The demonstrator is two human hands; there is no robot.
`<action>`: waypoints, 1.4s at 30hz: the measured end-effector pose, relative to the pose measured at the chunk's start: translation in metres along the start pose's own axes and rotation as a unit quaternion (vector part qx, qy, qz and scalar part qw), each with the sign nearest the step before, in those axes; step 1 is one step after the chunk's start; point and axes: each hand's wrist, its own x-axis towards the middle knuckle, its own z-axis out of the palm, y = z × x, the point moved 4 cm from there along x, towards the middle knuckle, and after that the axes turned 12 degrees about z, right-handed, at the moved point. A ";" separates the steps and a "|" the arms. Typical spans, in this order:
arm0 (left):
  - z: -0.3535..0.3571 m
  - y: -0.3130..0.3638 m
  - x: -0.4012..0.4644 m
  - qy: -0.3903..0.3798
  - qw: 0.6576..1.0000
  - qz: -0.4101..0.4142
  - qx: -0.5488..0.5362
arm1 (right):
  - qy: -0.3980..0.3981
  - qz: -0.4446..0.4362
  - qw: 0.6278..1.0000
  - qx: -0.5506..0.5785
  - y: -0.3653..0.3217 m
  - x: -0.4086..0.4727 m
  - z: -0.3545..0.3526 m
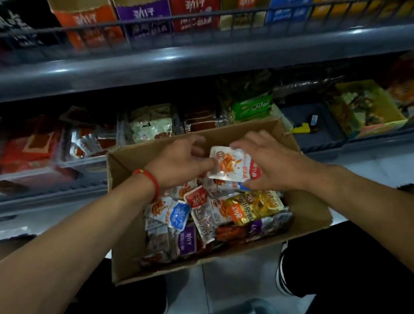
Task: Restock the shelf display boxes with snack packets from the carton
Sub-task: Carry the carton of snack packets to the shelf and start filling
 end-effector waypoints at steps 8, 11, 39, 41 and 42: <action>-0.014 0.025 -0.005 0.204 0.934 0.050 -0.288 | 0.086 0.078 0.951 0.285 -0.005 -0.013 -0.058; -0.024 0.034 -0.018 0.225 0.921 0.072 -0.309 | 0.033 0.095 0.881 0.462 0.002 -0.019 -0.065; -0.125 0.117 0.024 0.295 0.801 0.292 0.432 | 0.461 -0.008 0.819 0.340 -0.001 0.001 -0.279; -0.125 0.114 0.032 0.267 0.812 0.279 0.437 | 0.462 0.011 0.825 0.325 -0.006 0.023 -0.293; -0.125 0.112 0.034 0.263 0.820 0.271 0.430 | 0.464 0.021 0.830 0.310 -0.010 0.032 -0.298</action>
